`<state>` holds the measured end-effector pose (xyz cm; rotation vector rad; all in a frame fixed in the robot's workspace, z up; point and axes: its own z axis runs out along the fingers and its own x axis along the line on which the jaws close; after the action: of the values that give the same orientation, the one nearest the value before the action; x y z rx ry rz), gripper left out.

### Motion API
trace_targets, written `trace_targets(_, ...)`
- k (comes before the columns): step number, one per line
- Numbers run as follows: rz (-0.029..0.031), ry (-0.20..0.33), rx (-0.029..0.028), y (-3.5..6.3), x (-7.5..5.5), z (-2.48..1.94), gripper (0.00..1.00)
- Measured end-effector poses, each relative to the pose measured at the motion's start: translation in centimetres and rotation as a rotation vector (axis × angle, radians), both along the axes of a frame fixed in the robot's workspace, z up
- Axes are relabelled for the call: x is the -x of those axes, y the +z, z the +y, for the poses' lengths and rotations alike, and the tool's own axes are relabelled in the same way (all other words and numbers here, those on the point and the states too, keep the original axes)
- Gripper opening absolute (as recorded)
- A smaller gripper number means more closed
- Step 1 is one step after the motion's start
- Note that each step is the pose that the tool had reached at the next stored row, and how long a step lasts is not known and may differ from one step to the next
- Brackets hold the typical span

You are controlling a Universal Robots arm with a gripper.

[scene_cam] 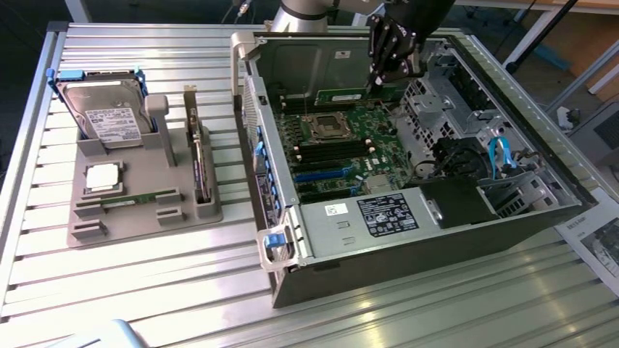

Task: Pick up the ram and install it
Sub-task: 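Insert the ram into the slot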

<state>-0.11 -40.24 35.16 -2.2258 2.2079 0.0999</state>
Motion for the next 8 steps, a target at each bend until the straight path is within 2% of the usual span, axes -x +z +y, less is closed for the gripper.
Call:
trace_targets(4, 0.0000, 0.000, 0.0000, 0.00, 0.00, 0.00, 0.12)
trace_targets(6, 0.0000, 0.000, -0.0001, -0.03, 0.00, -0.37, 0.12)
trace_targets(8, 0.0000, 0.000, -0.0001, -0.11, 0.01, -0.51, 0.12)
